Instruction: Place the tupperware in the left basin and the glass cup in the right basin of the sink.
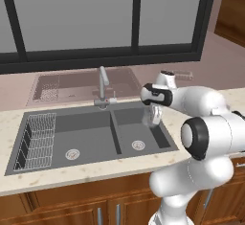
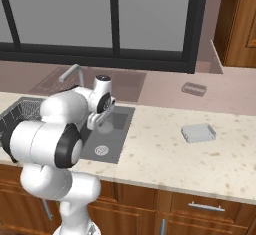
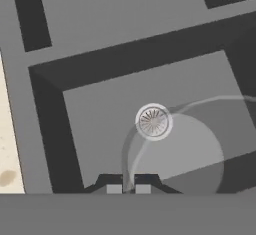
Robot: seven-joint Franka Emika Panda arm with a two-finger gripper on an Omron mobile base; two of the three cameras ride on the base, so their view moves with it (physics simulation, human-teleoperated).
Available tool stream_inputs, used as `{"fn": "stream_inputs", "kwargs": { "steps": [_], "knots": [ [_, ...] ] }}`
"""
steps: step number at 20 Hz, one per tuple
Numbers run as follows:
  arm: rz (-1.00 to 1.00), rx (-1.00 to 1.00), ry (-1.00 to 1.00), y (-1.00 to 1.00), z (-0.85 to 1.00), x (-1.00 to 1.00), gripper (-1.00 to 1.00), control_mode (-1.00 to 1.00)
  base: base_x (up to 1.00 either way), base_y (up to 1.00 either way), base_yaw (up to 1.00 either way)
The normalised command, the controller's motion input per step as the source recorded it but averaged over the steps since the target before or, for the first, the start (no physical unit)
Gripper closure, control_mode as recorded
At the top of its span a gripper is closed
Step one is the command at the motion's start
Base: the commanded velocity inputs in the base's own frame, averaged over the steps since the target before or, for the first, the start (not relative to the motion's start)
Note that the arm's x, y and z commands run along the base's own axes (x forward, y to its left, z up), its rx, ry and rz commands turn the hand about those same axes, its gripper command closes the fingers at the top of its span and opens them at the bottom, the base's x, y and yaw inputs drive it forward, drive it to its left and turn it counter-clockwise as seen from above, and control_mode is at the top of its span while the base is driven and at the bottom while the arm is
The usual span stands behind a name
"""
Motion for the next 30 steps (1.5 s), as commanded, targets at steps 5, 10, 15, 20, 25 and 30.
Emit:
{"fn": "stream_inputs", "kwargs": {
  "steps": [5, 10, 15, 20, 25, 30],
  "knots": [
    [0.17, -0.01, 0.0, 0.36, 0.0, 0.3, 1.0, -1.0, 0.0, 0.0, 0.0],
    [0.14, 0.0, 0.0, 0.12, -0.08, 0.39, 1.0, -1.0, 0.0, 0.0, 0.0],
    [0.11, 0.0, -0.02, 0.0, -0.18, 0.34, 1.0, -1.0, 0.0, 0.0, 0.0],
    [0.1, -0.03, -0.03, 0.0, -0.28, 0.27, 1.0, -1.0, 0.0, 0.0, 0.0],
    [0.09, -0.06, -0.02, 0.0, -0.34, 0.22, 1.0, -1.0, 0.0, 0.0, 0.0],
    [0.08, -0.08, -0.02, 0.0, -0.37, 0.1, 1.0, -1.0, 0.0, 0.0, 0.0]
  ]
}}
